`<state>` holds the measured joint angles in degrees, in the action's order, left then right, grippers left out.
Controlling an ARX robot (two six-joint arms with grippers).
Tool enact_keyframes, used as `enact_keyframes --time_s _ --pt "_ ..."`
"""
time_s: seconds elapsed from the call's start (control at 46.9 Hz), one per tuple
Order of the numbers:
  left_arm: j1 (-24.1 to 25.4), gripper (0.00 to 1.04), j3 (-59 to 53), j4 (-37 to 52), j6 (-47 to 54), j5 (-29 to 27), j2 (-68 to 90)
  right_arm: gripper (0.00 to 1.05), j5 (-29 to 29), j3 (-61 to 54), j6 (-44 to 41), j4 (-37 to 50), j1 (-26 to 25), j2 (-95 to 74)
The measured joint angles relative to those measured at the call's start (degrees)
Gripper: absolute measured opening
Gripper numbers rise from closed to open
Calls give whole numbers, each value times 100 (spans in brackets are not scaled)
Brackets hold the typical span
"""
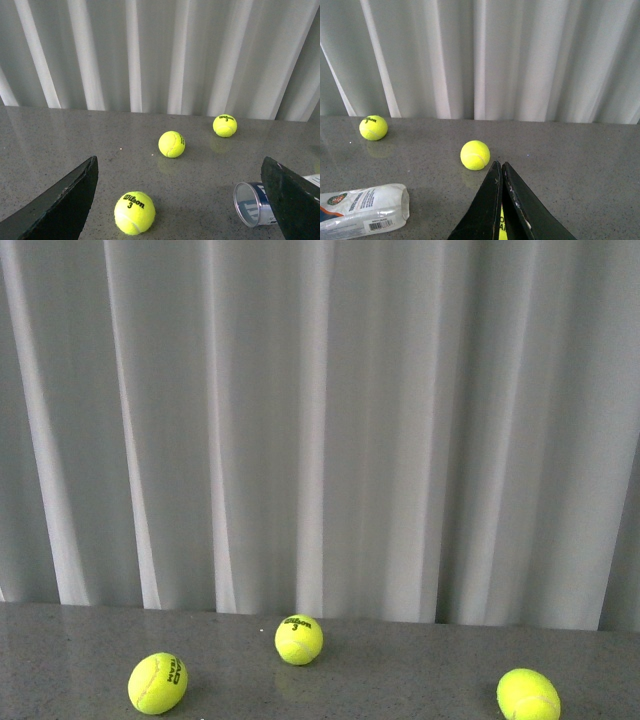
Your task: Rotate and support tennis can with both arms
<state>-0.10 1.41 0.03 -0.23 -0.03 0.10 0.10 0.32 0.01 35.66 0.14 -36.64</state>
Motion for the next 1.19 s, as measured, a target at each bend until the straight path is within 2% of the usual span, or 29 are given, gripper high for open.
enact_keyframes --time_s 0.448,1.109,1.194 --pt "0 98 0 0 0 -2 0 3 -9 -7 0 -1368 0 1469" --pt "0 98 0 0 0 0 0 3 -15 -7 0 -2564 0 2680" --pt "0 98 0 0 0 -2 0 3 -20 -4 0 -3508 0 3440"
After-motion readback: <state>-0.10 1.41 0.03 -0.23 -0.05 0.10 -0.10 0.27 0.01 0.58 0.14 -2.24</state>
